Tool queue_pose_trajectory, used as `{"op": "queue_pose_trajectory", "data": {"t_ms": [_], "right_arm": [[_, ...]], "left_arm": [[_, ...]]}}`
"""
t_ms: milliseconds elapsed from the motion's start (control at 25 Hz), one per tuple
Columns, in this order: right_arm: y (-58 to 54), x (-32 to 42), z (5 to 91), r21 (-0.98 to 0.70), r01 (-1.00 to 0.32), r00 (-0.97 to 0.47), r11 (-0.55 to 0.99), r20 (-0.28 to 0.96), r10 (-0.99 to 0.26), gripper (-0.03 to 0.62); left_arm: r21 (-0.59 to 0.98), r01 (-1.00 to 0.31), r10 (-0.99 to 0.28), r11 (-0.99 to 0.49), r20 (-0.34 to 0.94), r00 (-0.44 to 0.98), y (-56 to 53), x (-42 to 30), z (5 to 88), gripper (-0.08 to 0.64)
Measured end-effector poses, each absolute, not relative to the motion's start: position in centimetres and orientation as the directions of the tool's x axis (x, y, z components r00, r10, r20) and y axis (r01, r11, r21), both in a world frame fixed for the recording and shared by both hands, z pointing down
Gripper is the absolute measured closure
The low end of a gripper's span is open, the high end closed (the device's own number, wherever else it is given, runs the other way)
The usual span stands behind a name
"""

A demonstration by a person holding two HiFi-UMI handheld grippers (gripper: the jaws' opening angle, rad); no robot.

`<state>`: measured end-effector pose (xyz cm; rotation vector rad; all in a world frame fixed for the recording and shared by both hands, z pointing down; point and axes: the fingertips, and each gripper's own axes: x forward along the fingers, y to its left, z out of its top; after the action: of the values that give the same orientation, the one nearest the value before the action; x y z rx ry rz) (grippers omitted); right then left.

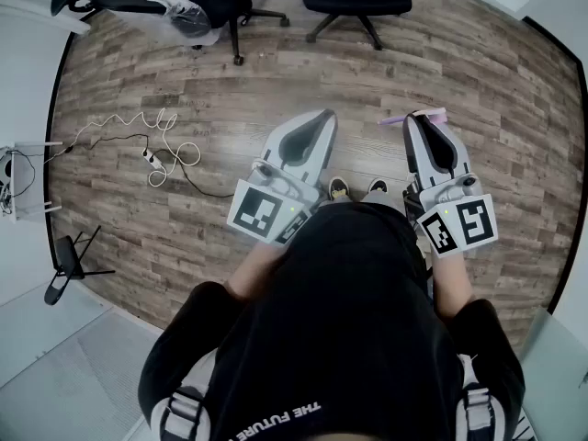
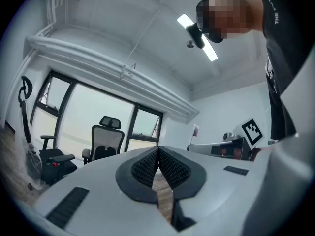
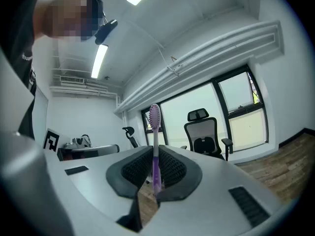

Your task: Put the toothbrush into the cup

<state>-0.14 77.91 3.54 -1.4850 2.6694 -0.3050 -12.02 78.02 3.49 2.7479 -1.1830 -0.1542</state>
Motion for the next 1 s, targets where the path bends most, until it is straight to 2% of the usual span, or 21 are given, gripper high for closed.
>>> {"op": "queue_pose_trajectory", "data": {"t_ms": [600,1000], "right_arm": [[78.4,1.6,3.9,-0.225,-0.846,-0.503,0.484,0.037,-0.863,0.545],[73.2,5.3,5.3,-0.261,-0.845,-0.497,0.467,0.06,-0.865,0.545]], "left_arm": [[0.19,-0.691,-0.709,-0.697,-0.043,0.704,78.0,-10.7,4.2,0.54],[0.201,-0.688,-0.702,-0.697,0.004,0.712,73.0,-7.2,5.1,0.54]]}}
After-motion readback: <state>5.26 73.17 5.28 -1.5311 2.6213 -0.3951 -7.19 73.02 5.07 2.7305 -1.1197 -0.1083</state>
